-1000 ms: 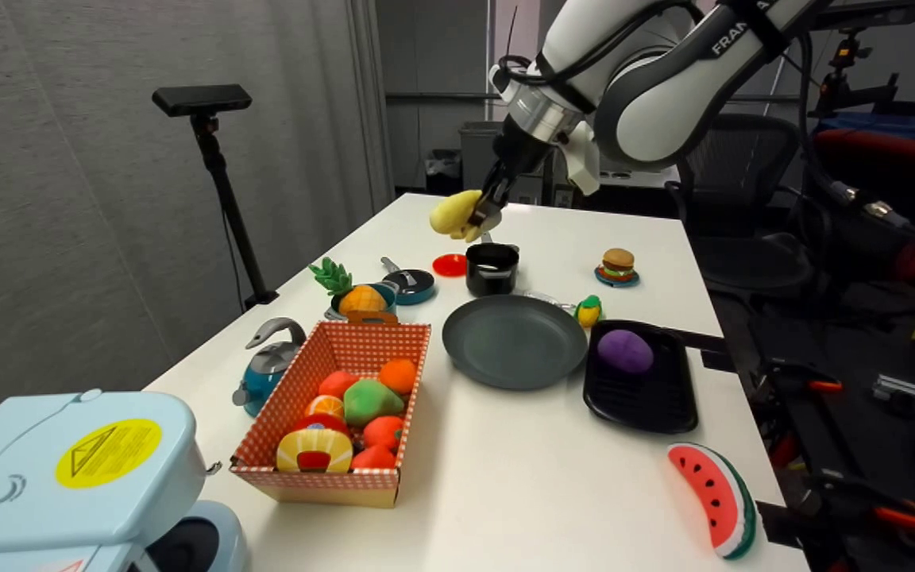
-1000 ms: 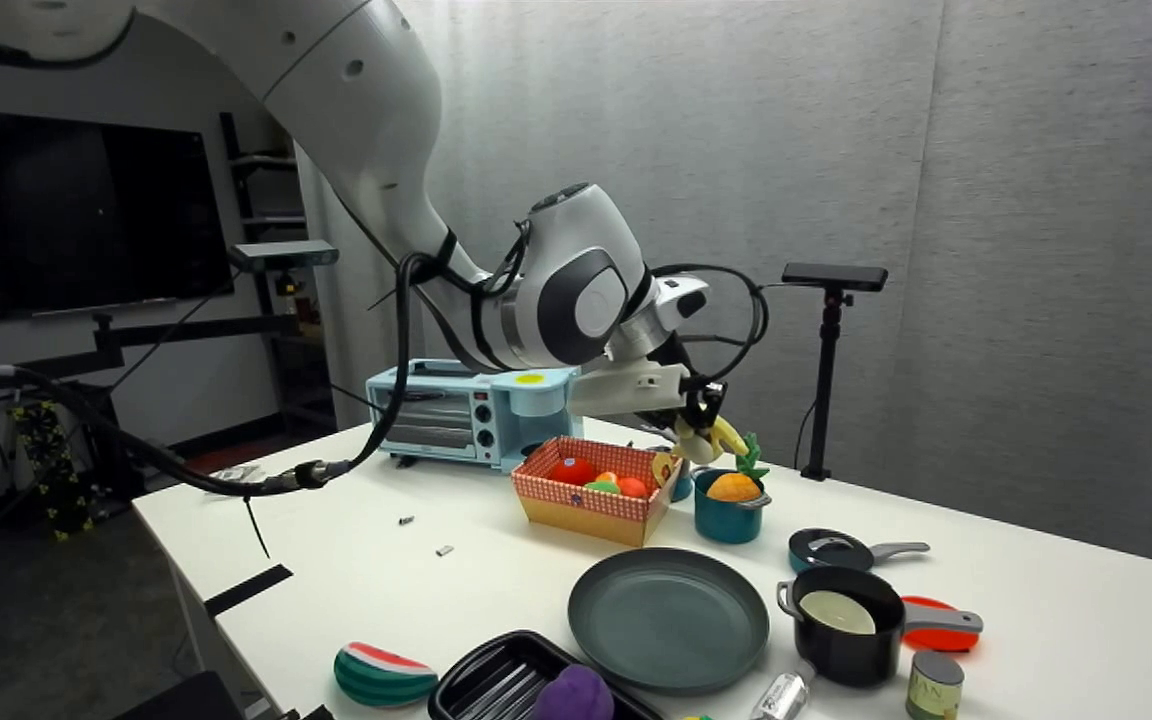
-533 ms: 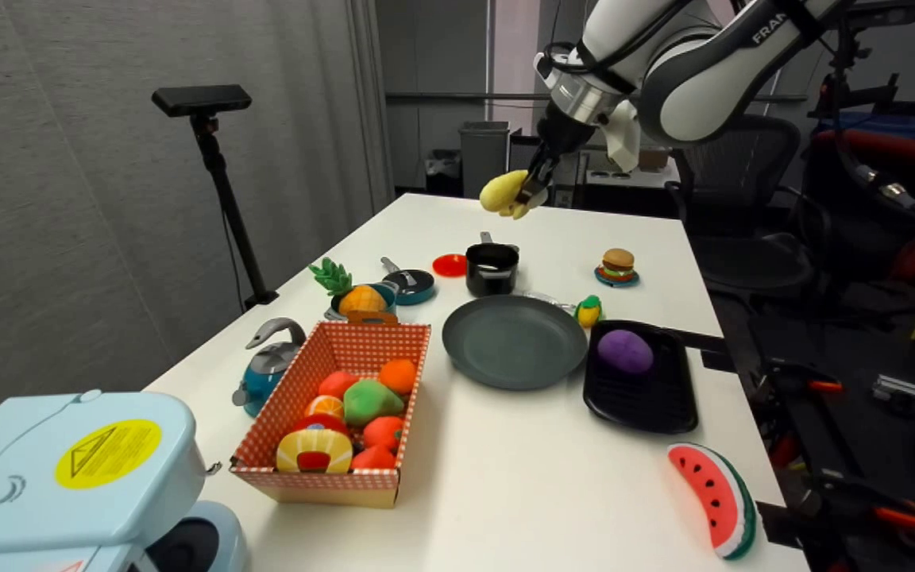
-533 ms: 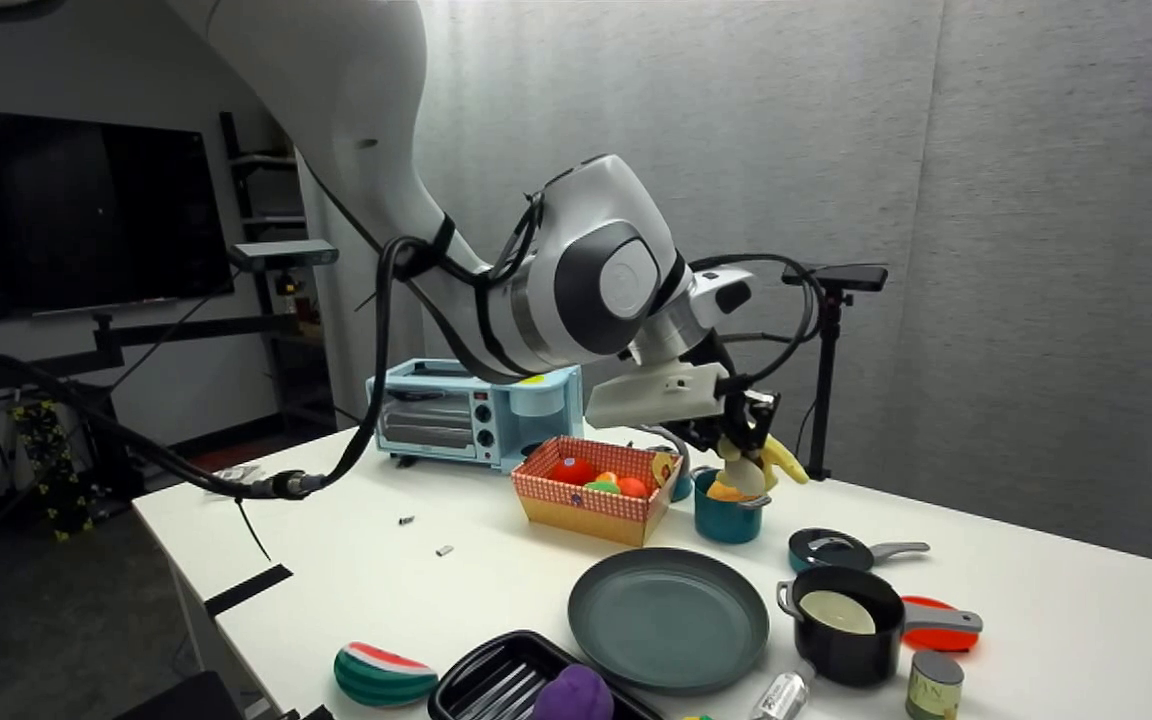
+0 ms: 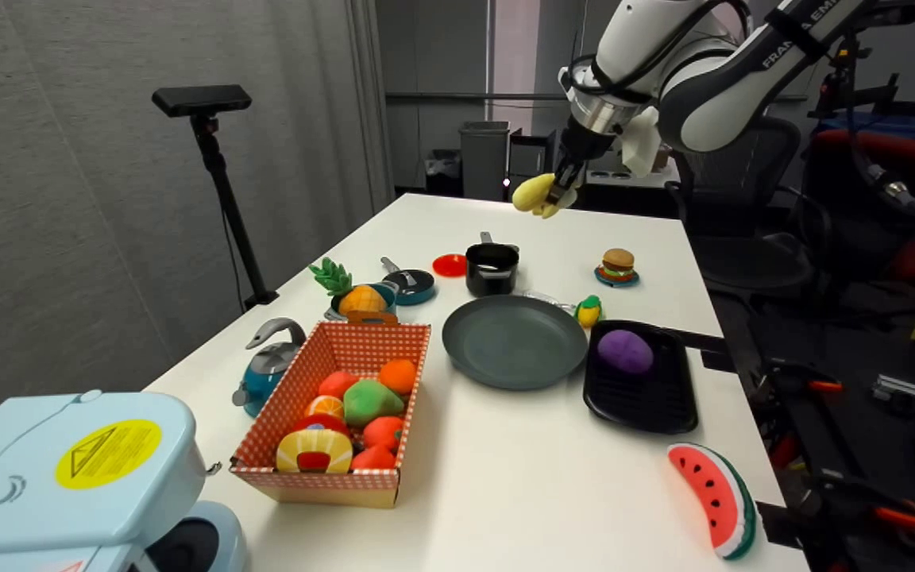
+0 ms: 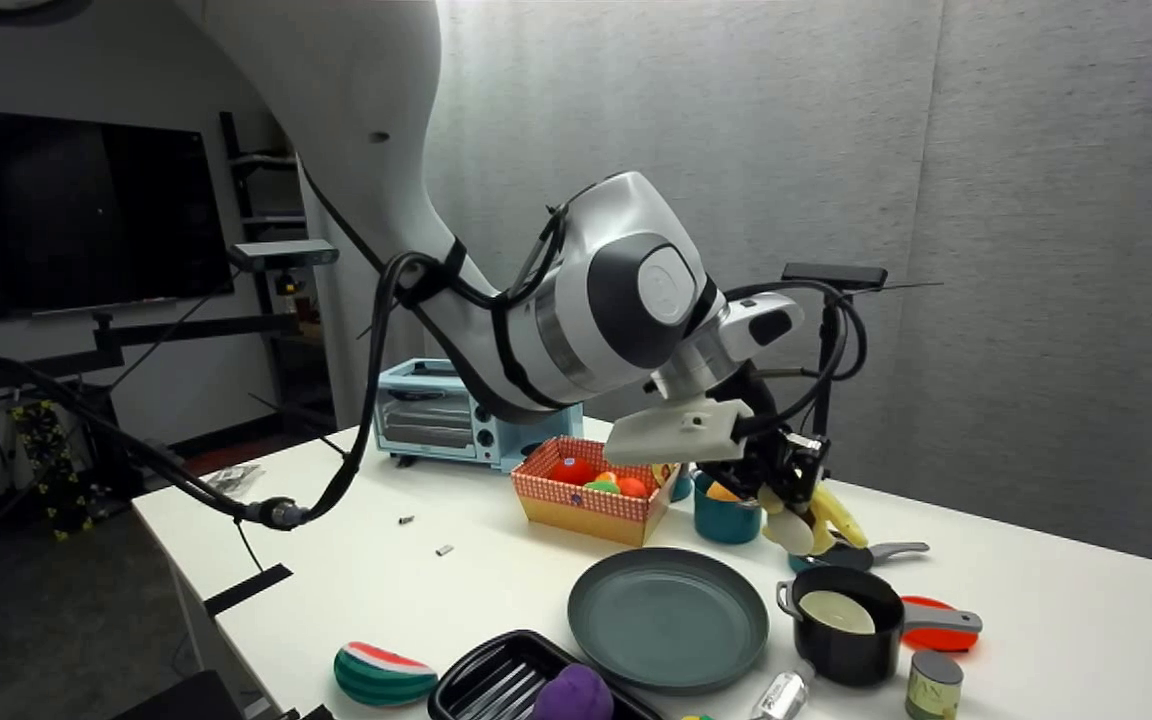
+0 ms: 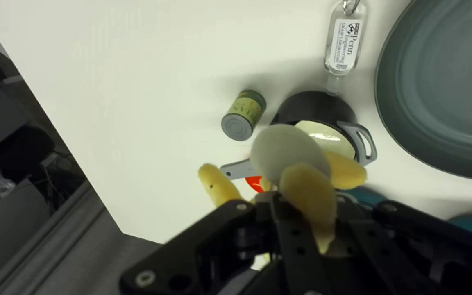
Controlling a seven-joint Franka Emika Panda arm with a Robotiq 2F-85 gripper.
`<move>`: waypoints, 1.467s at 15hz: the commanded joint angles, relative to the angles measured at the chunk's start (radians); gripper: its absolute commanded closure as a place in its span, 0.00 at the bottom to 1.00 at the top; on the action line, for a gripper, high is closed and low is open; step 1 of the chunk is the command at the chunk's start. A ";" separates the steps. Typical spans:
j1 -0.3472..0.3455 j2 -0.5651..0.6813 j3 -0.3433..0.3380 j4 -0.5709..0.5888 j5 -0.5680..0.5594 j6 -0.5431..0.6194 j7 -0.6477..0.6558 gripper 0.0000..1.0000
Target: Take the banana and put it on the table
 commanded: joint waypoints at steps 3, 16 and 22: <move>0.024 0.140 -0.049 0.040 -0.037 0.003 0.165 0.97; 0.012 0.350 0.003 0.156 0.038 -0.018 0.207 0.17; 0.006 0.361 0.027 0.170 0.046 -0.019 0.191 0.00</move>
